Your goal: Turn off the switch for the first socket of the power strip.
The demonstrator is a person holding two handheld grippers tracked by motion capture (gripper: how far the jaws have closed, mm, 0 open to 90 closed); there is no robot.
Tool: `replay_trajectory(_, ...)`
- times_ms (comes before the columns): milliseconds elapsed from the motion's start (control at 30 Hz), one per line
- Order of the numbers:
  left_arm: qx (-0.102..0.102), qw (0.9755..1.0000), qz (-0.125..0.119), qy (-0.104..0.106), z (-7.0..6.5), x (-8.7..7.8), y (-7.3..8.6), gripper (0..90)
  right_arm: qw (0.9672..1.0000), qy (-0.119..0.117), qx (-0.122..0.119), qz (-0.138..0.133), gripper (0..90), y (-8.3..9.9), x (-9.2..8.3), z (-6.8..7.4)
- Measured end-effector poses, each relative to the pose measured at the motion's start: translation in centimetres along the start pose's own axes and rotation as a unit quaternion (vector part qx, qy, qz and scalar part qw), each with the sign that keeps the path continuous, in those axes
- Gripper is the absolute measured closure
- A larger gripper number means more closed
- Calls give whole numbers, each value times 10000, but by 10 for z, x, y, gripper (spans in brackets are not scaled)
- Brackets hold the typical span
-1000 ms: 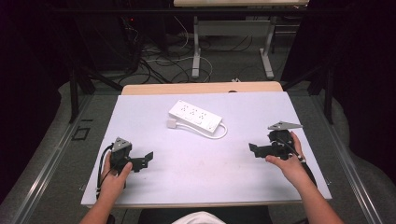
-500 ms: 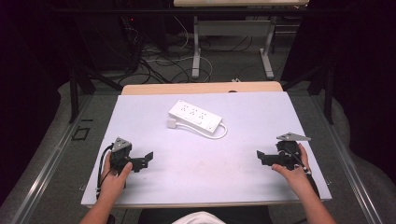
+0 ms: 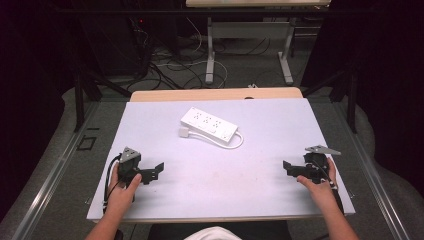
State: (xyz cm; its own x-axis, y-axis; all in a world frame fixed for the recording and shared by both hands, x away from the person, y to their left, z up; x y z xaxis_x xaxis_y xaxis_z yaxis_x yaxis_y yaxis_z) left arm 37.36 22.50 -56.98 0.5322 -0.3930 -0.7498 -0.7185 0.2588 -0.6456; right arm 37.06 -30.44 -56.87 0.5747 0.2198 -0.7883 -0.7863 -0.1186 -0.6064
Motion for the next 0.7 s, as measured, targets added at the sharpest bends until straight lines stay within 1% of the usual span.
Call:
replay_trajectory(100,10,10000,7,-1,0,0,0,6,10000,50,53,-2,4,2,1,-5)
replay_trajectory(167,16,10000,4,1,0,0,0,6,9999,63,147,-1,10,3,2,-7)
replay_trajectory(267,18,10000,5,3,0,0,0,5,9998,97,180,-17,15,4,4,-11)
replay_trajectory(300,19,10000,5,3,0,0,0,6,9997,114,219,-20,15,5,4,-11)
replay_trajectory(367,22,10000,10,6,0,0,0,6,9997,131,218,-12,15,6,5,-13)
replay_trajectory(400,18,10000,16,8,0,0,0,6,9996,115,265,9,15,6,5,-12)
replay_trajectory(700,16,10000,40,18,-1,0,0,6,9997,96,220,98,16,8,11,-10)
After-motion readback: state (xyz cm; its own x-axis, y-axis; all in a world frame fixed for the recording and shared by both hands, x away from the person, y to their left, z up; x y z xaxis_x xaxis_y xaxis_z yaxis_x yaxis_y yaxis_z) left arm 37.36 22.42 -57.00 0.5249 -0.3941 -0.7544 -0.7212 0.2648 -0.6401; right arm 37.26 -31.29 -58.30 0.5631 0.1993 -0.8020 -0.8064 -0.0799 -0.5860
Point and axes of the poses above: each handheld gripper's, and its own axes: x roughly forward along the jaws, y roughly out of its underside, z roughly to its left, the point moved 4 cm from there along x, roughly forward along the jaws, and after that the axes turned 14 degrees about z, right-handed, at the moved point
